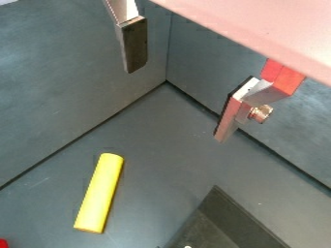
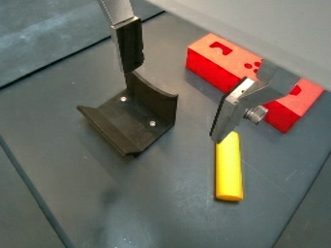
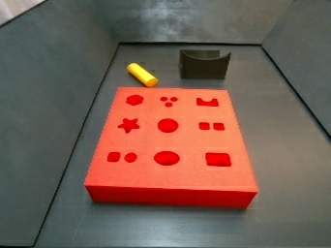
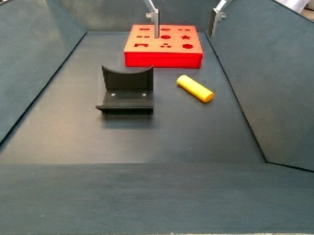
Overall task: Pick up the oval object. Move up. Place the oval object on the fixture. Regrasp the oval object. Move to above the board. Insert the oval object.
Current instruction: Pick up the oval object.
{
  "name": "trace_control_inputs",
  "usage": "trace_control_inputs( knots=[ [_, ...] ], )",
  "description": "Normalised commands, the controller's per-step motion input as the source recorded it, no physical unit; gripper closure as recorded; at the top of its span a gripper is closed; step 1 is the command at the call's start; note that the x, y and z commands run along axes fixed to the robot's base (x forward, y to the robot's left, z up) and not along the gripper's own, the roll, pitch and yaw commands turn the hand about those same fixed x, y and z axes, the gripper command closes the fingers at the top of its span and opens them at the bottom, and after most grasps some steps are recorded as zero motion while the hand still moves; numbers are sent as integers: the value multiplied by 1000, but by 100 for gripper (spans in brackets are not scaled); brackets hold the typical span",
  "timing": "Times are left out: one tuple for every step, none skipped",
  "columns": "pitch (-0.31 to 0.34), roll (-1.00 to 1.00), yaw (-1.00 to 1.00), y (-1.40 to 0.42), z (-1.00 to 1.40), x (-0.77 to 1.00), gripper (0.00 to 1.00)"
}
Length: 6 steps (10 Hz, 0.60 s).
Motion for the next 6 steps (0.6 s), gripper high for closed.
trace_control_inputs(
  knots=[
    [-211,-24,-23,-183,-760,240,0],
    [-121,4,0,-729,-1000,17,0],
    [0,0,371,-709,-1000,203,0],
    [0,17,511,-589,-1000,194,0],
    [0,21,531,-591,-1000,171,0],
    [0,21,543,-583,-1000,171,0]
  ],
)
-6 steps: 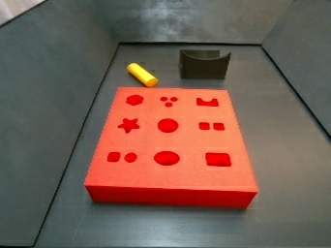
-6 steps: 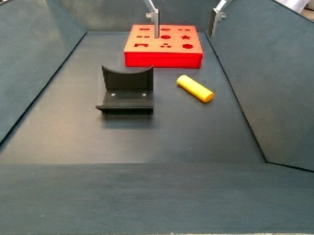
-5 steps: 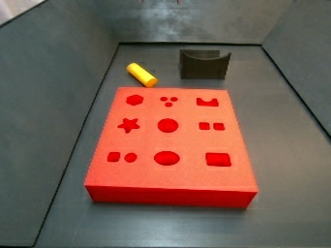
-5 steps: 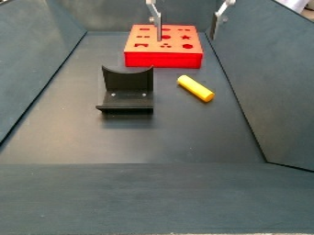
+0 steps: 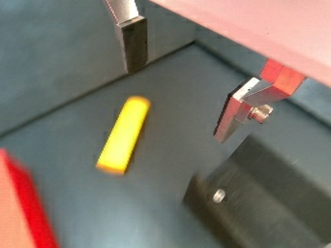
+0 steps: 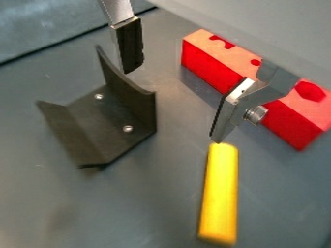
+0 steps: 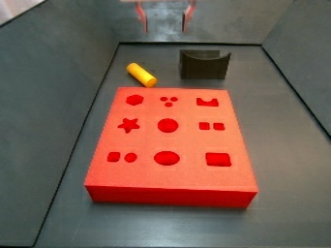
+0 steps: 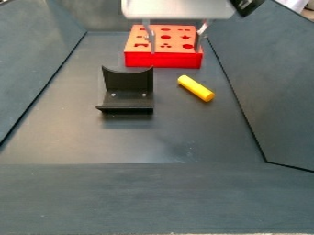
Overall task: Pick up the oval object. Move up. Place the oval object on the fixture. Regrasp the oval object. Move to above the board. Insert the oval object.
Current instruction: Pick up the oval object.
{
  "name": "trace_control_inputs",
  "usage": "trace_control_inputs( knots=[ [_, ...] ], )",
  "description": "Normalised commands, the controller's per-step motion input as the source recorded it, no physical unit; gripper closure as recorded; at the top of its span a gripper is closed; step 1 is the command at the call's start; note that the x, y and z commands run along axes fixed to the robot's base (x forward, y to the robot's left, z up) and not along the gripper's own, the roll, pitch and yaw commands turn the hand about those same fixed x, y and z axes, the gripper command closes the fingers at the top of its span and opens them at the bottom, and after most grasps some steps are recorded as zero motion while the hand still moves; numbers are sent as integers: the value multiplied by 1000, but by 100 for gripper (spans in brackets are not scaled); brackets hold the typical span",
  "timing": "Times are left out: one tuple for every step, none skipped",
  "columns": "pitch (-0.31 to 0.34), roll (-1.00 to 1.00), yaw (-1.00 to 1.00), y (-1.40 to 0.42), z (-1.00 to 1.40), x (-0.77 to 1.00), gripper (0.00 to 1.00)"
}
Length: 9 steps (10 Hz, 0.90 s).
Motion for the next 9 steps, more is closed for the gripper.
trace_control_inputs(
  knots=[
    [0,30,574,-554,-1000,134,0],
    [11,39,586,-549,-1000,94,0],
    [0,24,609,-463,-989,0,0],
    [-80,34,620,-289,-931,-226,0],
    [-150,127,511,-263,-863,-380,0],
    [-164,1,209,180,-551,-614,0],
    [-69,0,-37,94,-169,-449,0],
    [0,-4,0,0,0,0,0],
    [-181,39,-71,0,-363,-326,0]
  ],
)
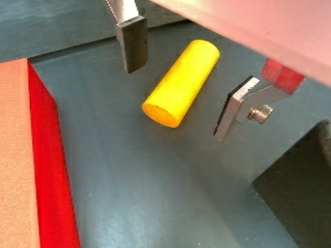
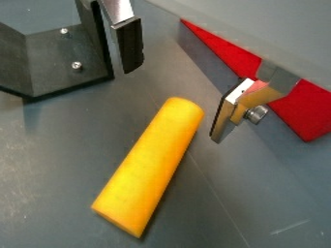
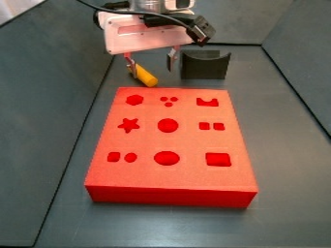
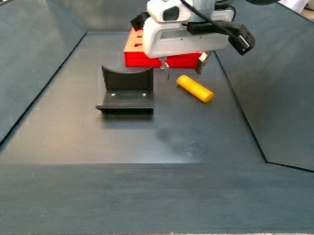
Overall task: Pick up the oval object. Move up. Place the oval object on the fixture. Regrasp the oval object. Move to above the board. Insert the oval object.
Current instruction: Pick up the oval object.
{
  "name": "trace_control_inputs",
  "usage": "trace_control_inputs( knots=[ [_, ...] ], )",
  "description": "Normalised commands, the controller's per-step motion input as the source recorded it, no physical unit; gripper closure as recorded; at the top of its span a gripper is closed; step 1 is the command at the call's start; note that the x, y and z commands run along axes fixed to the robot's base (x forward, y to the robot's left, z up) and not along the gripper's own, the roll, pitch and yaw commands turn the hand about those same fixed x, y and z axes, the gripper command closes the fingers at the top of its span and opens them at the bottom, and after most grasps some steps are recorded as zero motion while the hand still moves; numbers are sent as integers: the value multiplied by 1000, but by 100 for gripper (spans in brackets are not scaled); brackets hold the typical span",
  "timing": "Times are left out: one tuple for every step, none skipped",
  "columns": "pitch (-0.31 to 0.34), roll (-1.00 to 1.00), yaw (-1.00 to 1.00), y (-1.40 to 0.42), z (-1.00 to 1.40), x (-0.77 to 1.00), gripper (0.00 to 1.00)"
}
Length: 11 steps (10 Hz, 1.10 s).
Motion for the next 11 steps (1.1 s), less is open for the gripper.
trace_control_inputs(
  knots=[
    [-281,49,-69,-17,-597,-357,0],
    [-256,0,-51,0,-469,-129,0],
    [-133,0,-23,54,-354,0,0],
    [-64,-29,0,191,-257,34,0],
    [-61,-59,0,203,-194,86,0],
    [-34,-57,0,183,-63,49,0],
    [-1,-51,0,111,0,0,0],
    [0,10,0,-17,0,0,0],
    [0,1,0,-43,-6,0,0],
    [0,0,0,-26,-9,0,0],
    [0,0,0,0,0,0,100]
  ],
)
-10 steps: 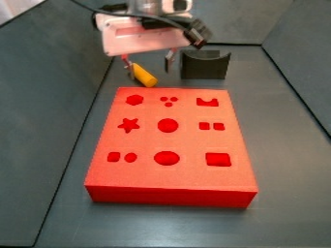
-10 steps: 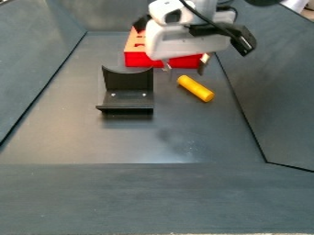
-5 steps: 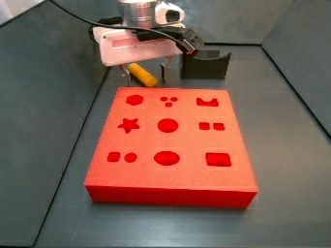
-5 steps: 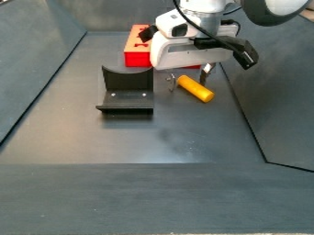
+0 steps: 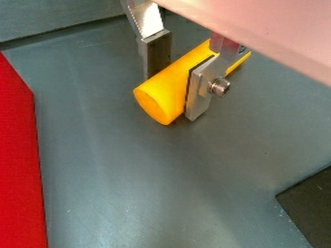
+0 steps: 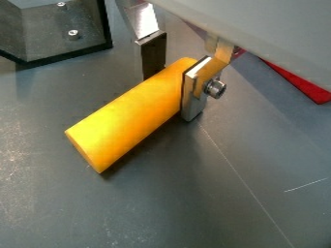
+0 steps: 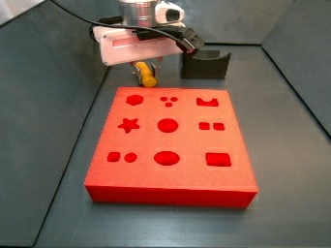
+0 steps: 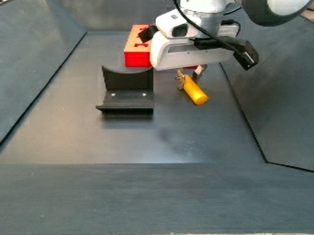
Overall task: Pick up the oval object. Move up. Place the oval object on the fixture. Regrasp the oval object. Move to above the board. Insert the oval object.
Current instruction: Pick up the oval object.
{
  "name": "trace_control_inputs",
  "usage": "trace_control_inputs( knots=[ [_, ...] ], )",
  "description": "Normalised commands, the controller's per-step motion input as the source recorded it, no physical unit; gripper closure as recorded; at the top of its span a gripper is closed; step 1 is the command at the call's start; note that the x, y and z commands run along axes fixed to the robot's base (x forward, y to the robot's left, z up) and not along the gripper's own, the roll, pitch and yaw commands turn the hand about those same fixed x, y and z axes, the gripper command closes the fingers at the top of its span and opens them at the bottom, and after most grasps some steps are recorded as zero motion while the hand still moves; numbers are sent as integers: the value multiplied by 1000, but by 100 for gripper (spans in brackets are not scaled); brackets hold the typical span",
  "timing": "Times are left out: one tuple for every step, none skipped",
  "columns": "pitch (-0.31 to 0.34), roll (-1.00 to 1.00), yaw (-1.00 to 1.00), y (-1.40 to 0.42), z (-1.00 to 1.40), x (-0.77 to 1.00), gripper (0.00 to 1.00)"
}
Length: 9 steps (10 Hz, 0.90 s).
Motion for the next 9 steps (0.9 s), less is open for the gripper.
trace_control_inputs(
  knots=[
    [0,0,0,0,0,0,100],
    [0,0,0,0,0,0,100],
    [0,0,0,0,0,0,100],
    [0,0,0,0,0,0,100],
    [0,0,0,0,0,0,100],
    [0,0,0,0,0,0,100],
    [0,0,0,0,0,0,100],
    [0,0,0,0,0,0,100],
    [0,0,0,0,0,0,100]
  ],
)
